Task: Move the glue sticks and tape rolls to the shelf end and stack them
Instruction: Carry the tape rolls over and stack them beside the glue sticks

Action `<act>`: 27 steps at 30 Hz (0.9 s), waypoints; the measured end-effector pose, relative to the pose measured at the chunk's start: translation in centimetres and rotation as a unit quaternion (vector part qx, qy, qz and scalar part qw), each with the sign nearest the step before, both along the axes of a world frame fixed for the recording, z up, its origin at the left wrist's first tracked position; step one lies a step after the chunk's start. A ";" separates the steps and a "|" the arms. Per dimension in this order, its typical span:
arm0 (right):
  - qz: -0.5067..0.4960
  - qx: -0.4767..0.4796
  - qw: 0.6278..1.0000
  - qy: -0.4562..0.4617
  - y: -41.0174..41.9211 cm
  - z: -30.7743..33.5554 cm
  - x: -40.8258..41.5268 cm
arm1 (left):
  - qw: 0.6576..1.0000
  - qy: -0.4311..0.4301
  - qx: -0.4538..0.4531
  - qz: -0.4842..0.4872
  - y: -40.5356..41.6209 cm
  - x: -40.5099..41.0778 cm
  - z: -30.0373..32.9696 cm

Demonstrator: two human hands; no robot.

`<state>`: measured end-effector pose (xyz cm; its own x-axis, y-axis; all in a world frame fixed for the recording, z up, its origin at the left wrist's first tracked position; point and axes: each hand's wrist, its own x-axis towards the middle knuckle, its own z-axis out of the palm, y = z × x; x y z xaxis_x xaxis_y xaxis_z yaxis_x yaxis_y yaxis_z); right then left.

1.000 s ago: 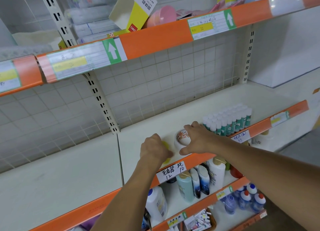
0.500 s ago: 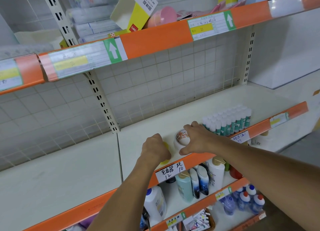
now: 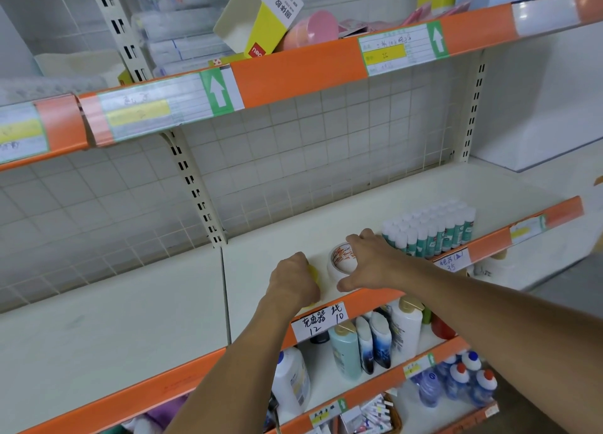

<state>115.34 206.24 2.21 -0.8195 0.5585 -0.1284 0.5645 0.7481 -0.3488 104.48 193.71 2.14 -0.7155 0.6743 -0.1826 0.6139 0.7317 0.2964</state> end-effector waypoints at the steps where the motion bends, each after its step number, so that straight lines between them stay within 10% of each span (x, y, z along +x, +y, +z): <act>1: 0.001 0.000 1.000 -0.001 0.0 0.0 0.0 | 1.000 -0.005 0.005 0.000 0.1 0.1 -0.1; 27: 0.096 0.076 0.992 0.010 -1.9 2.8 -0.6 | 0.993 0.063 0.091 0.042 -2.8 -1.9 0.8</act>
